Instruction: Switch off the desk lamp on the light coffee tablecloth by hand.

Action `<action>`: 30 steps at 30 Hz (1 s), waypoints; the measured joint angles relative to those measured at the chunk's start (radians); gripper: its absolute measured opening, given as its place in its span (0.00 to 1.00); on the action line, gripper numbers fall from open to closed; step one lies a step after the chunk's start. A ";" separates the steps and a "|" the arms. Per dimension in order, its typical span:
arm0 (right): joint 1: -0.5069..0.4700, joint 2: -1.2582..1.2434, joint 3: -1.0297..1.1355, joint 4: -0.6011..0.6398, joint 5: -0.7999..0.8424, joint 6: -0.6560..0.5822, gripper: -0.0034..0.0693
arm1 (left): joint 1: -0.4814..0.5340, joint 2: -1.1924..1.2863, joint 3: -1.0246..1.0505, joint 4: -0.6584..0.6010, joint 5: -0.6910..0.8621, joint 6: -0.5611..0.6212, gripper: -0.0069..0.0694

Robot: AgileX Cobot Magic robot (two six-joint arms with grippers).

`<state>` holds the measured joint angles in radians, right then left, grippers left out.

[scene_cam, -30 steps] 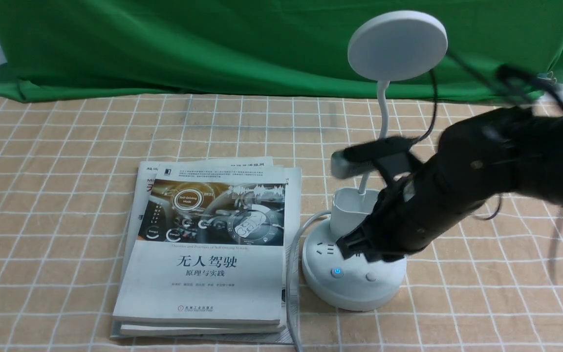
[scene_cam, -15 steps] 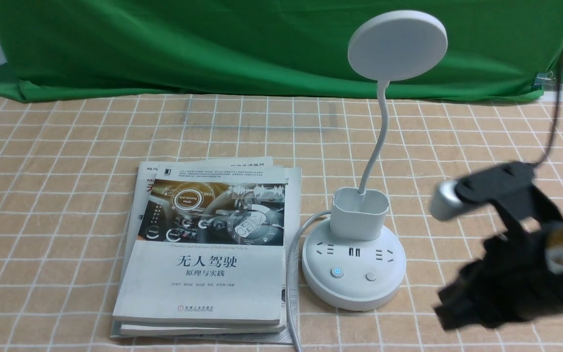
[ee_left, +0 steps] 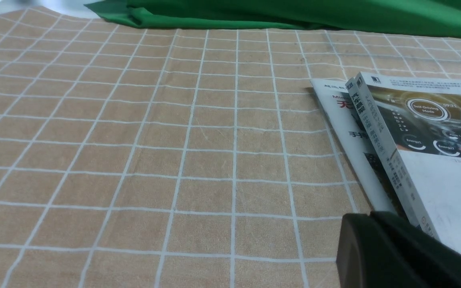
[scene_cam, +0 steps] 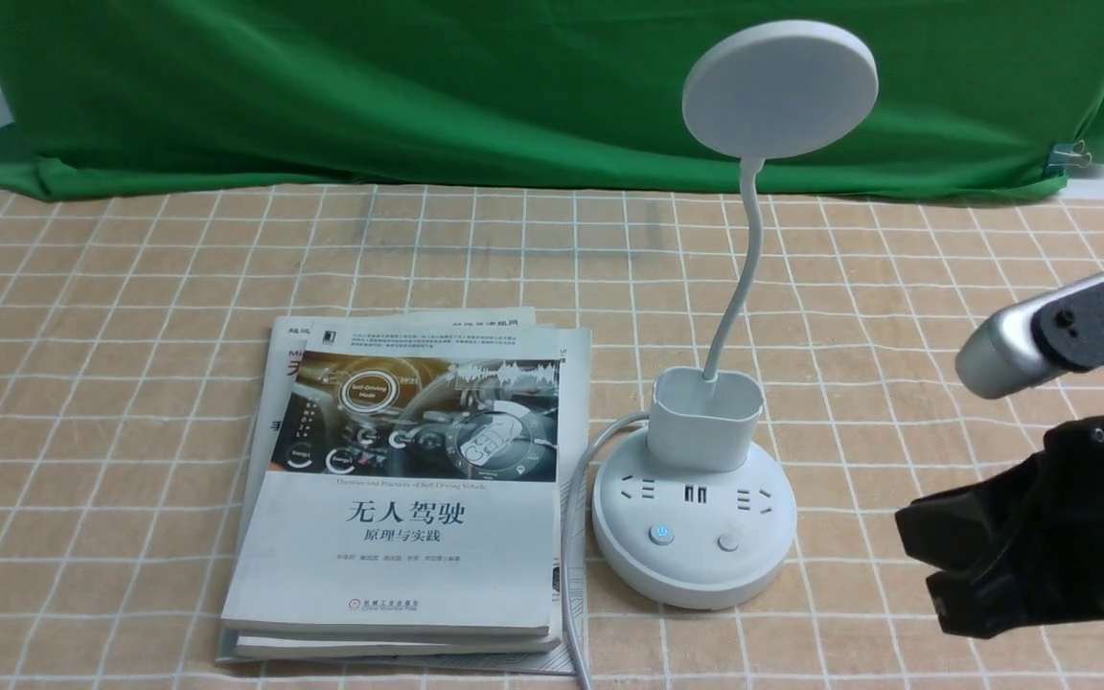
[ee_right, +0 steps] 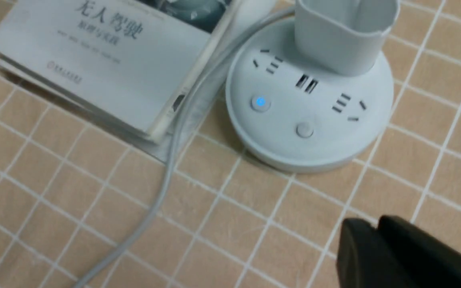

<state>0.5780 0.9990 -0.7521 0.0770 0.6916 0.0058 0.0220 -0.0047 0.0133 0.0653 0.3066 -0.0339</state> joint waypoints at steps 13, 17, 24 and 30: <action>-0.295 -0.505 0.493 -0.025 -0.306 -0.006 0.09 | 0.002 0.000 0.000 0.000 0.000 0.000 0.10; -0.379 -0.728 0.672 -0.027 -0.395 -0.006 0.10 | 0.002 0.000 0.000 0.000 0.000 0.000 0.10; -0.454 -0.962 0.757 -0.027 -0.450 -0.006 0.11 | 0.002 0.000 0.000 0.000 0.000 0.000 0.10; -0.473 -0.997 0.757 -0.028 -0.452 -0.058 0.11 | 0.002 0.000 0.000 0.000 0.000 0.000 0.10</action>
<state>0.1046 0.0016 0.0053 0.0495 0.2399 -0.0526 0.0239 -0.0047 0.0133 0.0653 0.3068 -0.0343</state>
